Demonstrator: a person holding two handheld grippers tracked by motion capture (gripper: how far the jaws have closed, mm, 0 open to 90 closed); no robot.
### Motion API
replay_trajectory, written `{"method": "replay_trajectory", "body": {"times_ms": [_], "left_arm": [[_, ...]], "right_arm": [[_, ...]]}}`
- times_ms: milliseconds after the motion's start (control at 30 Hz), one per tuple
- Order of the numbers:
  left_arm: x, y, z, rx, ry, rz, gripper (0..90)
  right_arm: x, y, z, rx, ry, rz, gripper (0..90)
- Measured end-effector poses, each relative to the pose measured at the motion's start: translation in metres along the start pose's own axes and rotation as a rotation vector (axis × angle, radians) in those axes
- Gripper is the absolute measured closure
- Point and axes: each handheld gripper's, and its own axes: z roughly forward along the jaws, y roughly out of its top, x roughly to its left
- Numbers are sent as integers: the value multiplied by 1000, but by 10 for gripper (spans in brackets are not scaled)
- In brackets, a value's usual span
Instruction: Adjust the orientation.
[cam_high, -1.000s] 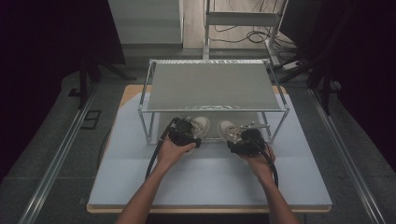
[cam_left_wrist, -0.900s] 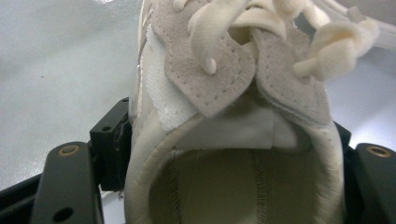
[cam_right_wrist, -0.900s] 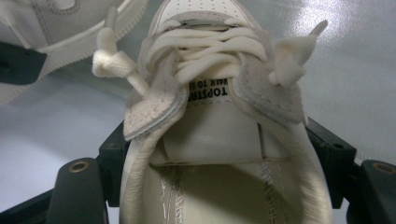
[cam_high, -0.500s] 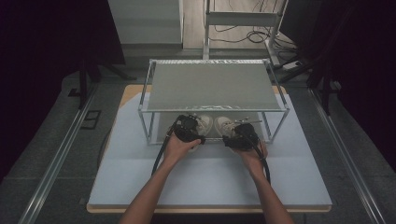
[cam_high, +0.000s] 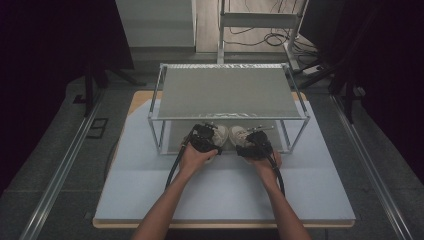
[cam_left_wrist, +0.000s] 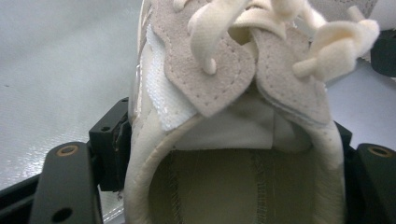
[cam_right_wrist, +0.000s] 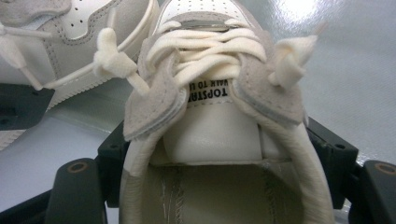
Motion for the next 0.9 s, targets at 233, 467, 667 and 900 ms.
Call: {"method": "replay_trajectory", "body": {"times_ms": [233,467,667,900], "left_arm": [[0,1,2,4,10,39,248],[-5,-8,-15,-93,-17,-35,202],[4,-27,-44,-188,-43,22,227],[14,-55,-70,-279,-60,-66,419]], "right_arm": [[-1,0,3,5,0,13,262],[-1,0,-8,-33,-3,18,216],[-3,-4,-36,-102,35,22,236],[-10,-15,-68,-180,75,12,352]]}}
